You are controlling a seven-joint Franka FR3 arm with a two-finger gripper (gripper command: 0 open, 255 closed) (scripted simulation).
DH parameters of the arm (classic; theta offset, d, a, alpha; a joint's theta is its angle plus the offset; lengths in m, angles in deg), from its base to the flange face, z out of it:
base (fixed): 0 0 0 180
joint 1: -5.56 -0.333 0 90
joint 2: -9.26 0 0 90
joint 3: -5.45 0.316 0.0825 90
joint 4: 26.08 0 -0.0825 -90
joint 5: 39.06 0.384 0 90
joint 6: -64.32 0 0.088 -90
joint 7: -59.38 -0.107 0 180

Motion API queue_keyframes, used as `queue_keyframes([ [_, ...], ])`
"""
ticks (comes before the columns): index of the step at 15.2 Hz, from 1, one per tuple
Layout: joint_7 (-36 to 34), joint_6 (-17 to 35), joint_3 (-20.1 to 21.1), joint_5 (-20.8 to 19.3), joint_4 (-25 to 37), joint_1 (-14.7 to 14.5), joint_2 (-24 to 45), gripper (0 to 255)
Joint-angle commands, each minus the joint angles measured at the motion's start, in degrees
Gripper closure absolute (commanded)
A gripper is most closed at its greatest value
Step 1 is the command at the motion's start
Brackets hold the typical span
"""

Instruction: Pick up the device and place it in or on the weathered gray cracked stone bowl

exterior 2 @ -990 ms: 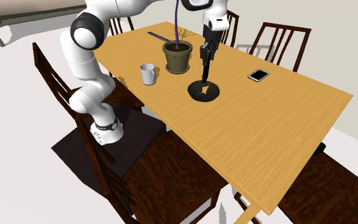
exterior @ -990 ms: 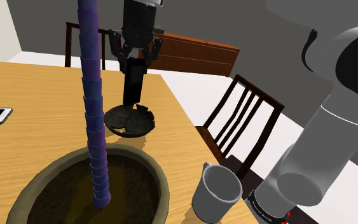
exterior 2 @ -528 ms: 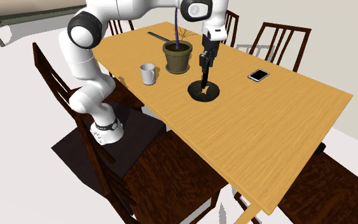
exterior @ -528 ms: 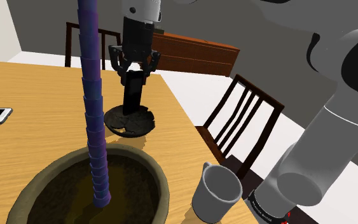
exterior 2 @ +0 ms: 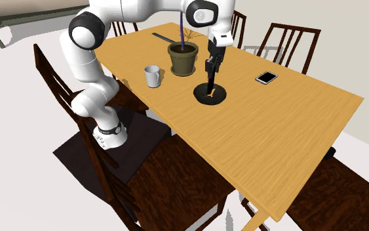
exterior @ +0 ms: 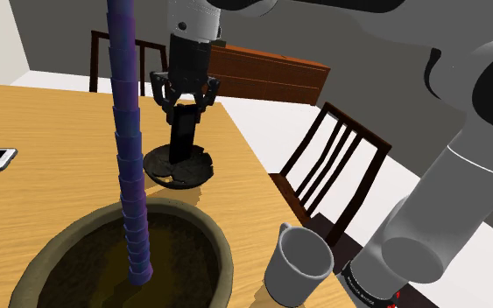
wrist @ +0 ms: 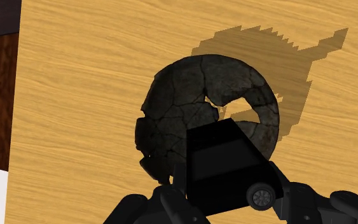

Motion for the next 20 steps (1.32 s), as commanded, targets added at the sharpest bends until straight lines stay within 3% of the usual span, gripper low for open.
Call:
queue_keyframes([
  [1,0.0,0.02,0.0,0.0,-0.01,0.0,0.0,255],
  [2,0.0,0.02,0.0,0.0,-0.01,0.0,0.0,255],
  [3,0.0,0.02,0.0,0.0,-0.01,0.0,0.0,0],
  [8,0.0,0.02,0.0,0.0,-0.01,0.0,-0.01,0],
  [12,-0.69,-7.78,0.21,-0.94,9.47,-0.3,1.89,0],
  [20,-0.69,-7.76,0.21,-0.94,9.45,-0.3,1.89,0],
])
